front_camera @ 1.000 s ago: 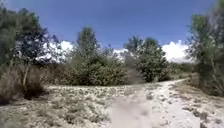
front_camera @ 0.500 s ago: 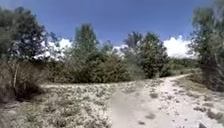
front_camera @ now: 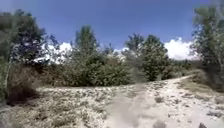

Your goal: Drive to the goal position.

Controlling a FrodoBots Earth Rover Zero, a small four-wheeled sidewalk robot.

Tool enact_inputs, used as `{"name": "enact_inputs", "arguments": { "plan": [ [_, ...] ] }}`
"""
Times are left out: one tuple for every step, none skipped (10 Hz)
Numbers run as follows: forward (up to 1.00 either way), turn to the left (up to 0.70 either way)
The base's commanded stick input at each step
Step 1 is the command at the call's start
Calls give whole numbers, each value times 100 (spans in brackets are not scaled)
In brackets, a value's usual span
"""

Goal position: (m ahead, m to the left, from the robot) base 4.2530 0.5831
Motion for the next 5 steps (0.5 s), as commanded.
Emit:
{"name": "enact_inputs", "arguments": {
  "plan": [
    [44,2],
    [44,2],
    [44,2],
    [44,2],
    [44,2]
  ]
}}
